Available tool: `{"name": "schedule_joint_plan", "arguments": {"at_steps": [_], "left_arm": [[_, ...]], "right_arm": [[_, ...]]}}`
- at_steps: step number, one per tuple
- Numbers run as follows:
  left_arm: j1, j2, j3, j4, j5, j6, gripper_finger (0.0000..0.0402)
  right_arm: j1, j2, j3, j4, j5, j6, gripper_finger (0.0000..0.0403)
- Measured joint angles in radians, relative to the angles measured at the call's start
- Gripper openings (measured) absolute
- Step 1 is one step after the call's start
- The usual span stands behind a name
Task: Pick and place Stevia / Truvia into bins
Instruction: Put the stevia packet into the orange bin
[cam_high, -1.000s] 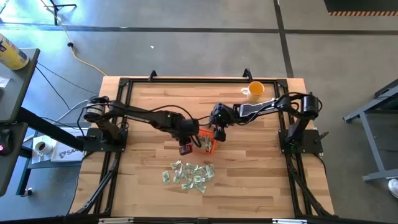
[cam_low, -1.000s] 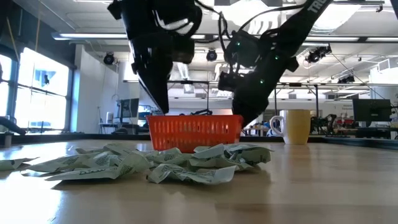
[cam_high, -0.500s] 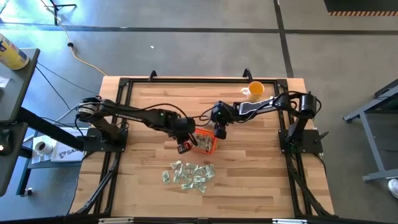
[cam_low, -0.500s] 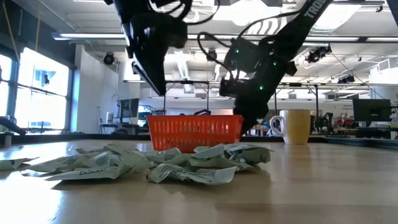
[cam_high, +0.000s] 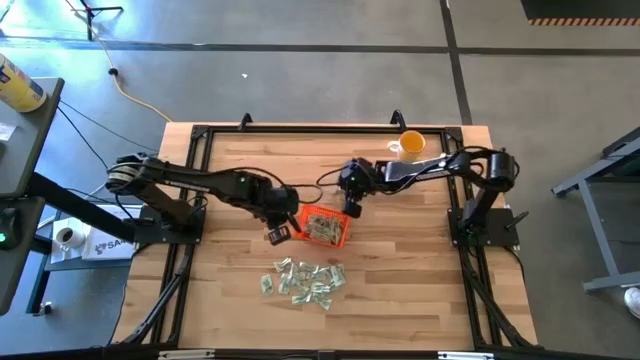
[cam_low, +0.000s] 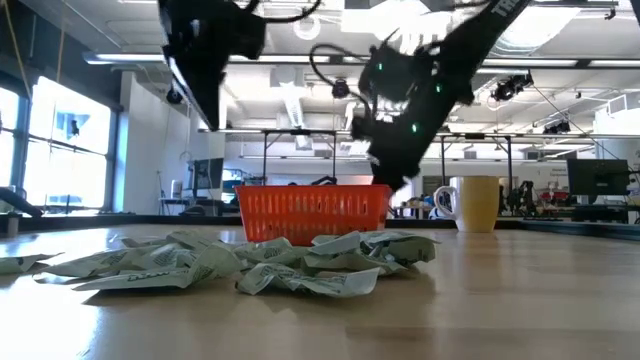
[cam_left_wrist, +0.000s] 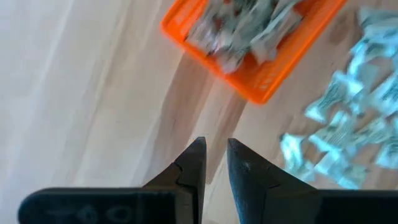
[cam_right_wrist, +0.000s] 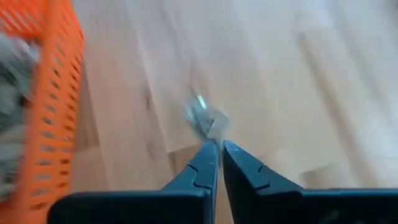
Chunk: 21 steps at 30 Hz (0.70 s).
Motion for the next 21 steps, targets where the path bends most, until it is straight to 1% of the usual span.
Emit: {"name": "schedule_joint_plan", "arguments": {"at_steps": [2, 4, 8, 10, 12, 14, 15, 18, 21], "left_arm": [[-0.023, -0.016, 0.000, -0.030, -0.037, -0.017, 0.0101], [-0.046, -0.028, -0.001, -0.066, -0.071, -0.033, 0.0101], [-0.085, -0.057, -0.061, -0.063, -0.092, -0.069, 0.0101], [-0.099, -0.072, -0.112, -0.042, -0.093, -0.108, 0.0101], [-0.112, -0.089, -0.166, -0.040, -0.090, -0.153, 0.0101], [-0.129, -0.115, -0.212, -0.014, -0.078, -0.191, 0.0101], [-0.137, -0.128, -0.229, -0.005, -0.069, -0.207, 0.0101], [-0.170, -0.164, -0.263, 0.024, -0.052, -0.252, 0.0101], [-0.201, -0.192, -0.272, 0.044, -0.062, -0.291, 0.0101]], "right_arm": [[0.008, -0.041, 0.026, -0.055, 0.020, 0.007, 0.0007], [0.027, -0.082, 0.059, -0.107, 0.012, 0.013, 0.0003], [0.112, -0.121, 0.138, -0.195, -0.048, 0.072, 0.0006], [0.158, -0.117, 0.159, -0.238, -0.022, 0.077, 0.0002], [0.187, -0.110, 0.161, -0.247, 0.033, 0.080, 0.0007], [0.185, -0.110, 0.162, -0.245, 0.094, 0.092, 0.0022], [0.170, -0.112, 0.163, -0.246, 0.104, 0.093, 0.0034], [0.106, -0.109, 0.163, -0.284, 0.073, 0.075, 0.0084], [0.036, -0.093, 0.163, -0.323, 0.041, 0.044, 0.0151]]}}
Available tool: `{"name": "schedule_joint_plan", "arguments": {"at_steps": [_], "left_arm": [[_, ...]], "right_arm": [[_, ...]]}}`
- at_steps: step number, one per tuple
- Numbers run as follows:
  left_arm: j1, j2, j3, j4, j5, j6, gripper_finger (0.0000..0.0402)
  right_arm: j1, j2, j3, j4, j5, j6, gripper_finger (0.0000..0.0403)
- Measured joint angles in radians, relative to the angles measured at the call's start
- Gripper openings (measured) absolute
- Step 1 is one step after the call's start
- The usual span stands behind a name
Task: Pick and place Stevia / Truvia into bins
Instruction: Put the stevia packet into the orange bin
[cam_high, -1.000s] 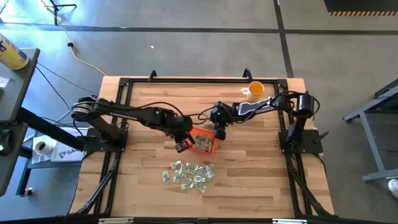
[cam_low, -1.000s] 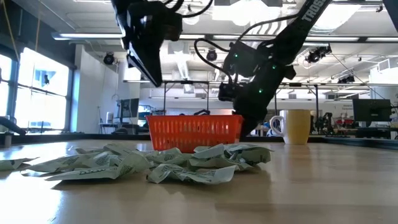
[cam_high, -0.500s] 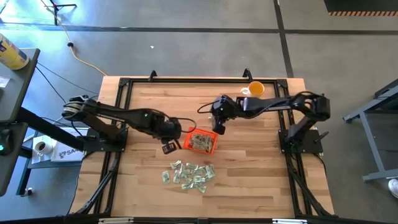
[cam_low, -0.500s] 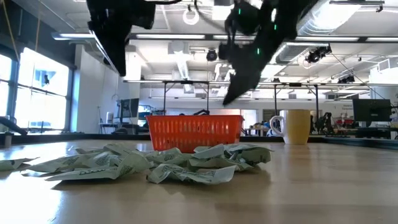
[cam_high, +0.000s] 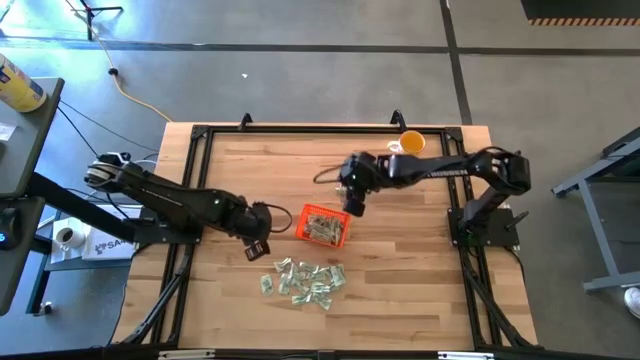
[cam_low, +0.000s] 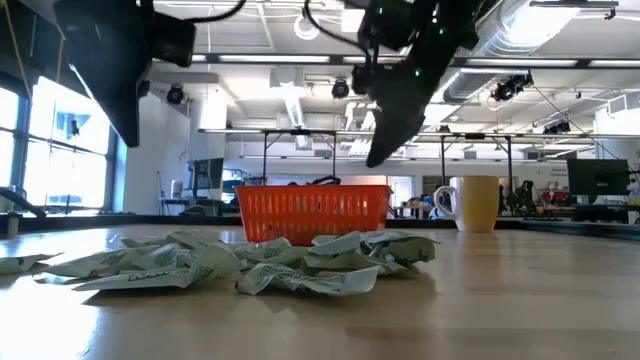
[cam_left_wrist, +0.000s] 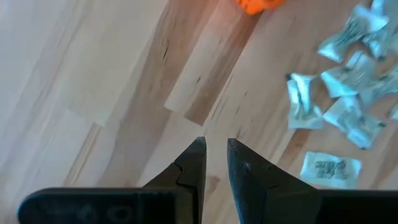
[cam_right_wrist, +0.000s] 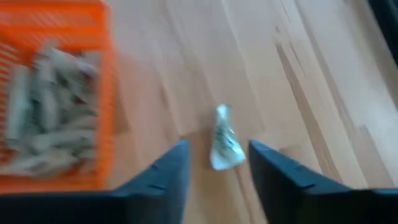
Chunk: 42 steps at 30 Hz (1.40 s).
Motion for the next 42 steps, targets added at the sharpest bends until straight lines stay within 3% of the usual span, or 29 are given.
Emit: {"name": "schedule_joint_plan", "arguments": {"at_steps": [3, 6, 14, 20, 28, 37, 42], "left_arm": [[-0.013, -0.004, 0.000, 0.019, -0.026, -0.023, 0.0101], [-0.010, -0.003, 0.000, 0.047, -0.044, -0.014, 0.0101], [0.085, 0.000, 0.000, 0.061, -0.045, -0.051, 0.0101], [0.156, 0.000, 0.000, 0.062, -0.024, -0.045, 0.0101], [0.208, 0.000, 0.000, 0.062, -0.025, 0.026, 0.0101], [0.169, 0.000, -0.019, 0.058, 0.007, 0.064, 0.0101], [0.096, 0.000, -0.070, 0.083, 0.029, 0.063, 0.0101]], "right_arm": [[-0.052, 0.032, 0.000, -0.003, -0.057, -0.066, 0.0213], [-0.076, 0.088, 0.000, 0.030, -0.090, -0.162, 0.0250], [-0.114, 0.242, 0.000, 0.106, -0.094, -0.285, 0.0253], [-0.153, 0.274, 0.000, 0.118, -0.191, -0.270, 0.0193], [-0.161, 0.275, 0.001, 0.109, -0.210, -0.273, 0.0016], [-0.075, 0.184, 0.172, -0.019, -0.160, -0.151, 0.0005], [0.039, 0.173, 0.307, -0.115, -0.226, -0.044, 0.0002]]}}
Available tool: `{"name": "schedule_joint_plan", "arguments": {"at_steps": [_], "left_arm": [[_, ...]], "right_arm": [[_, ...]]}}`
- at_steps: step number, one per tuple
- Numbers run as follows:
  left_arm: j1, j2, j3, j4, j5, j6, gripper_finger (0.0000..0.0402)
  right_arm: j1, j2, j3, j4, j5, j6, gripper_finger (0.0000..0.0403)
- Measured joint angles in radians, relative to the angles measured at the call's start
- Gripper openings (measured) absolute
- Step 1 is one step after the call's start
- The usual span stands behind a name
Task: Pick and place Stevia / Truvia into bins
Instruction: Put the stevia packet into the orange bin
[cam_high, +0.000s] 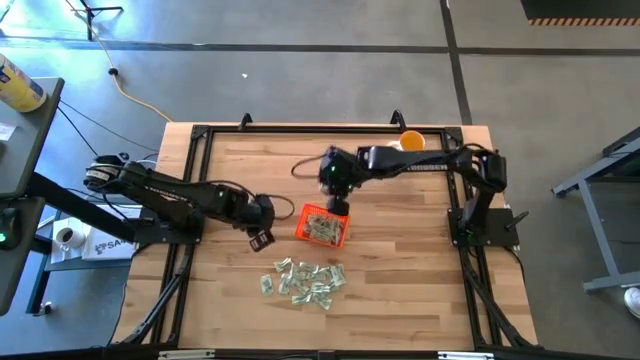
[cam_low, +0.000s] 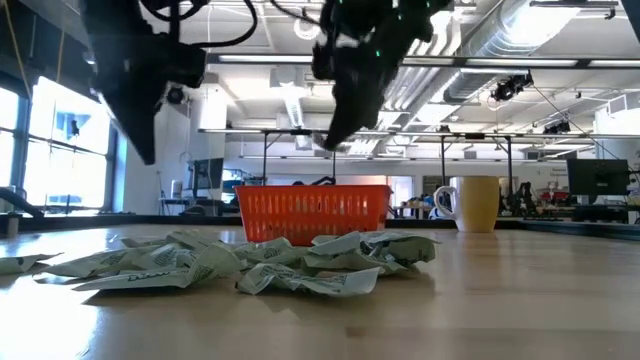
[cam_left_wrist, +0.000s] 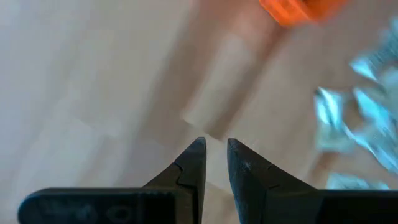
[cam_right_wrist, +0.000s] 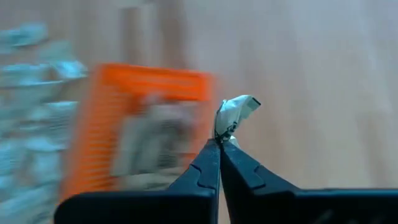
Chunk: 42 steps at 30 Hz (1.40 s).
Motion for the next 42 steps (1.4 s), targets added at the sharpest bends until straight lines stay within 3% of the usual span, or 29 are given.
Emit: {"name": "schedule_joint_plan", "arguments": {"at_steps": [3, 7, 15, 22, 25, 32, 36, 42], "left_arm": [[-0.052, 0.000, -0.040, 0.073, 0.047, -0.006, 0.0101], [-0.112, 0.000, -0.069, 0.160, 0.036, -0.037, 0.0101], [-0.128, 0.000, -0.121, 0.308, 0.069, -0.082, 0.0101], [-0.128, 0.016, -0.132, 0.402, 0.028, -0.062, 0.0123], [-0.129, 0.039, -0.132, 0.440, 0.024, -0.055, 0.0170], [-0.129, 0.125, -0.132, 0.481, 0.077, -0.027, 0.0284], [-0.136, 0.161, -0.132, 0.510, 0.090, -0.030, 0.0296], [-0.182, 0.212, -0.127, 0.544, 0.082, -0.037, 0.0266]], "right_arm": [[0.056, 0.023, 0.009, -0.006, -0.061, 0.098, 0.0010], [0.101, 0.038, -0.013, -0.002, -0.050, 0.229, 0.0040], [0.154, 0.036, 0.028, -0.046, 0.025, 0.374, 0.0190], [0.257, 0.026, 0.122, -0.200, 0.237, 0.358, 0.0272], [0.298, 0.026, 0.123, -0.259, 0.311, 0.383, 0.0291], [0.392, 0.033, 0.089, -0.351, 0.297, 0.445, 0.0309], [0.430, 0.033, 0.045, -0.331, 0.301, 0.500, 0.0309], [0.475, 0.033, -0.024, -0.307, 0.318, 0.557, 0.0309]]}}
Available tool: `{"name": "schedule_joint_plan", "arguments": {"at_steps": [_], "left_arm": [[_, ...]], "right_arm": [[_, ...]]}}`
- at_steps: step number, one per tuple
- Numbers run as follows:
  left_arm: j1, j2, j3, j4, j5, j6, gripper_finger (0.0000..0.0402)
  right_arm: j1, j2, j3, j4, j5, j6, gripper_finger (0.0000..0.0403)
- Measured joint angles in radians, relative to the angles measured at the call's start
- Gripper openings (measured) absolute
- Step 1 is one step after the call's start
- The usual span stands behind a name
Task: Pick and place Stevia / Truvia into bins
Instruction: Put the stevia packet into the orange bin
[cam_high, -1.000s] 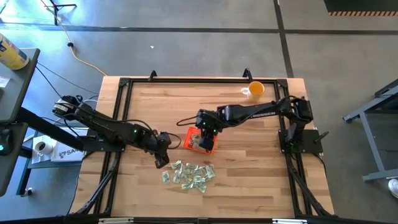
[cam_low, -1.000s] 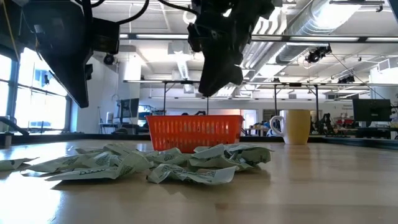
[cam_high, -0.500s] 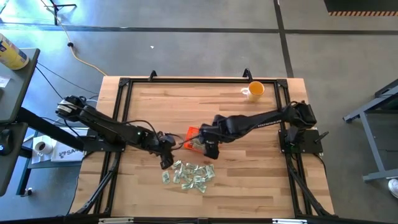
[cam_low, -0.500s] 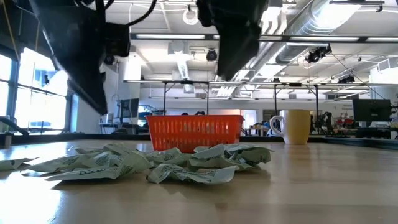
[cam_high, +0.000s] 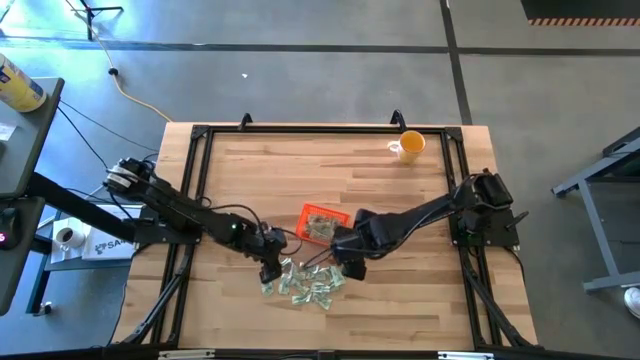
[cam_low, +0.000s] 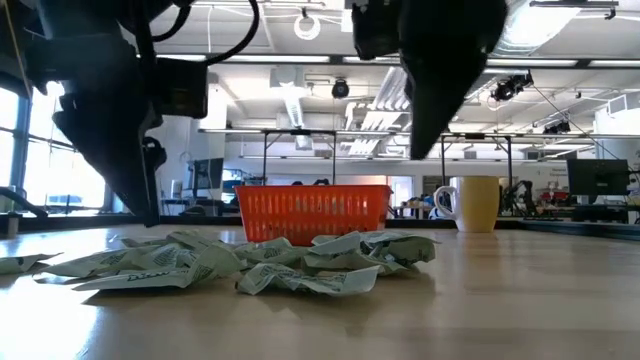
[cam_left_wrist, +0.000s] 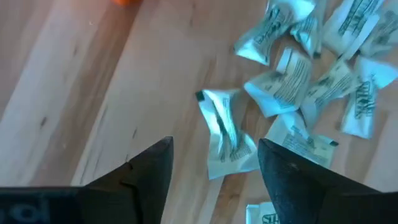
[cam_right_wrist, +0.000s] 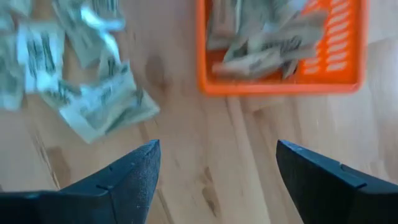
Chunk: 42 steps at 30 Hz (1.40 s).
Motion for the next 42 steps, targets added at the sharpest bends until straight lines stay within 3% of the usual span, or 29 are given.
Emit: {"name": "schedule_joint_plan", "arguments": {"at_steps": [14, 21, 26, 31, 35, 39, 42], "left_arm": [[-0.027, 0.129, 0.002, 0.041, -0.101, 0.084, 0.0216], [-0.021, 0.142, 0.002, 0.055, -0.283, 0.223, 0.0110], [0.006, 0.143, 0.002, 0.026, -0.294, 0.252, 0.0022], [0.030, 0.094, -0.001, -0.087, -0.292, 0.244, 0.0035], [0.061, -0.016, 0.013, -0.192, -0.269, 0.244, 0.0021], [0.115, -0.145, 0.060, -0.225, -0.264, 0.269, 0.0021], [0.155, -0.217, 0.108, -0.156, -0.227, 0.345, 0.0021]], "right_arm": [[0.024, 0.001, -0.040, 0.028, 0.067, 0.081, 0.0309], [0.025, 0.001, -0.040, 0.019, 0.113, 0.125, 0.0309], [0.030, -0.004, -0.039, 0.012, 0.130, 0.158, 0.0309], [0.056, -0.053, -0.038, -0.018, 0.223, 0.187, 0.0309], [0.069, -0.105, -0.038, -0.081, 0.297, 0.213, 0.0309], [0.071, -0.155, -0.038, -0.170, 0.380, 0.285, 0.0309], [0.070, -0.195, -0.038, -0.210, 0.422, 0.322, 0.0309]]}}
